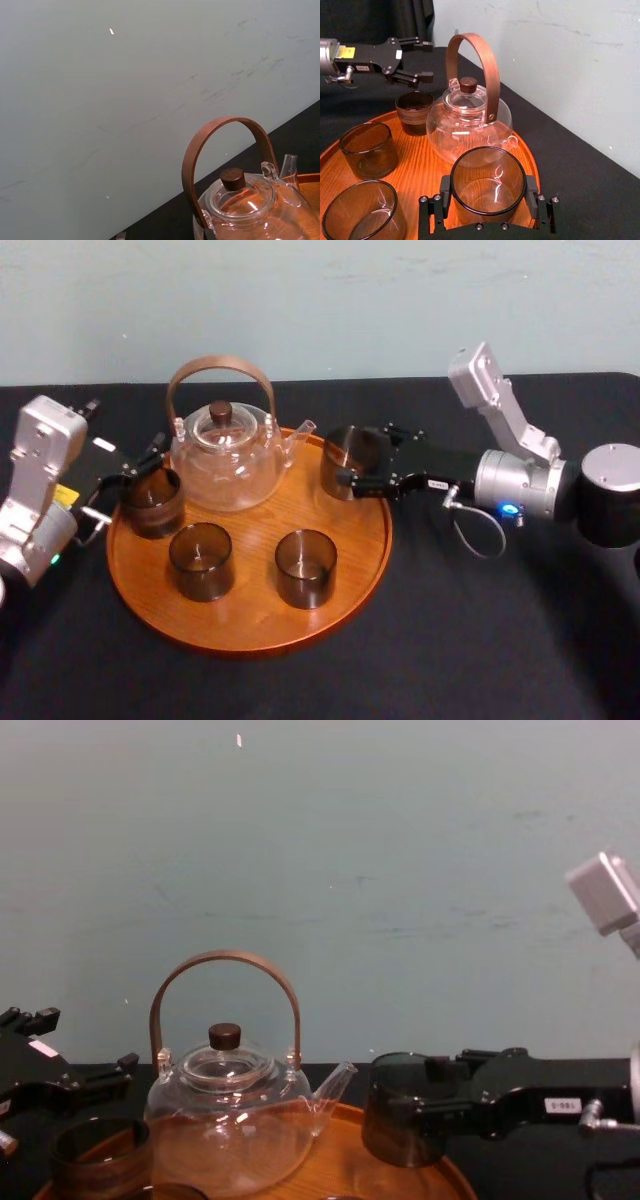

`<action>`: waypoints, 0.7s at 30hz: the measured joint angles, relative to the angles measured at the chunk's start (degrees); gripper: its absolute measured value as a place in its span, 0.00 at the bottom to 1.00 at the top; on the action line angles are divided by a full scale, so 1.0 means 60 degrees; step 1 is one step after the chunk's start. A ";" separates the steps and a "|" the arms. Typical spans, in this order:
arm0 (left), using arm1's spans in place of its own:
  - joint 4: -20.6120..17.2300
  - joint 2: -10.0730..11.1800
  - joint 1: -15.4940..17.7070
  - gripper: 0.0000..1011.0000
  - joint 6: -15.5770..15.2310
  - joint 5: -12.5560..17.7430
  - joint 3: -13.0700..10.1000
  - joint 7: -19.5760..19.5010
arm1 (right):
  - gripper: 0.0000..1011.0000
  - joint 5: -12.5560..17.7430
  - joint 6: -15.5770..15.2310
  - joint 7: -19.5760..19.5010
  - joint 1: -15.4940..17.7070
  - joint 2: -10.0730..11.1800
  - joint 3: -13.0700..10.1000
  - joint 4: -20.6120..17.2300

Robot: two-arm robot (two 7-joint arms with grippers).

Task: Pick up the glass from the table and place it on the tray.

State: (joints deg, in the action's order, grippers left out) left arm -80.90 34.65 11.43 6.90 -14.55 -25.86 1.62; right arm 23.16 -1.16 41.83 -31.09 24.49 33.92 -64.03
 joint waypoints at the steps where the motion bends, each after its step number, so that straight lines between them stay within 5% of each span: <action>1: 0.0000 0.0000 0.0000 0.99 0.0000 0.0000 0.0000 0.0000 | 0.88 -0.0041 0.0048 -0.0008 -0.0036 -0.0057 0.0035 0.0110; 21: 0.0000 0.0000 0.0000 0.99 0.0001 0.0000 0.0000 0.0000 | 0.88 -0.0594 0.0488 -0.0114 -0.0214 -0.0612 0.0243 0.1179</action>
State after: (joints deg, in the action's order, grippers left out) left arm -80.90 34.65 11.43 6.91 -14.55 -25.86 1.62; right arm 19.59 1.77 41.15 -32.38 20.82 35.38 -56.96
